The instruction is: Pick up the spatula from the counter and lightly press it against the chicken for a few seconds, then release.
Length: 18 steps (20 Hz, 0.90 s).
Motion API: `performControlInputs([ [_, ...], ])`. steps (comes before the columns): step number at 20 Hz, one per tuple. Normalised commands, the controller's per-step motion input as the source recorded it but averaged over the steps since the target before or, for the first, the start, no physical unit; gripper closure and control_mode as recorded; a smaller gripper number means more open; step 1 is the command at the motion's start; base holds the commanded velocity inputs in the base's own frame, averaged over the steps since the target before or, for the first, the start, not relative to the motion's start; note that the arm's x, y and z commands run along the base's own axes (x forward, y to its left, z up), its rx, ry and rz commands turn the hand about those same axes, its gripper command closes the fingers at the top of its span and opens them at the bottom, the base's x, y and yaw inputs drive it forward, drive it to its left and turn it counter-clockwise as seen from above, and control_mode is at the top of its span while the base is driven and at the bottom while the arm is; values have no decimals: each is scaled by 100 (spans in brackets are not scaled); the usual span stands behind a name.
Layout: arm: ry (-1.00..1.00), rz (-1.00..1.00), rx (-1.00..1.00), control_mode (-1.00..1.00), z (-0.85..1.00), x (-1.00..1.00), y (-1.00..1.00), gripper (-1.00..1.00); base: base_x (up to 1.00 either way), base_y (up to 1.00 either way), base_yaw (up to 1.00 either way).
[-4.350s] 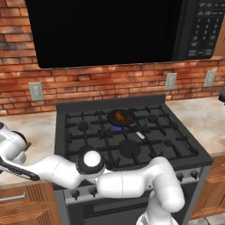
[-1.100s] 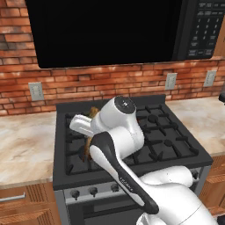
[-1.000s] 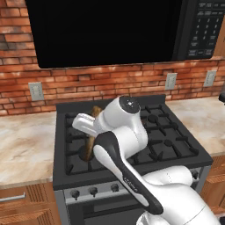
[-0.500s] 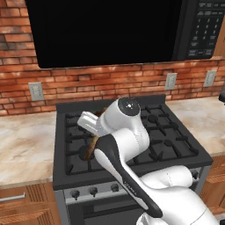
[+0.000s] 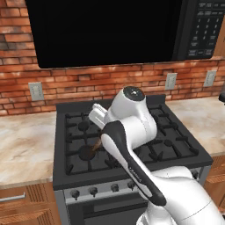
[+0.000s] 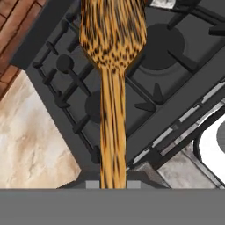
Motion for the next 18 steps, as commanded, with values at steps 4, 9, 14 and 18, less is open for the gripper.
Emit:
performControlInputs([
  [4, 16, -6, 12, -100, 22, 22, -18, 100, 0, 0, 0],
  [9, 5, -6, 1, -100, 1, 34, -11, 100, 0, 0, 0],
  [14, 0, -4, 0, -100, 0, 33, -18, 100, 0, 0, 0],
  [18, 0, -4, 0, -100, 0, 29, -19, 100, 0, 0, 0],
])
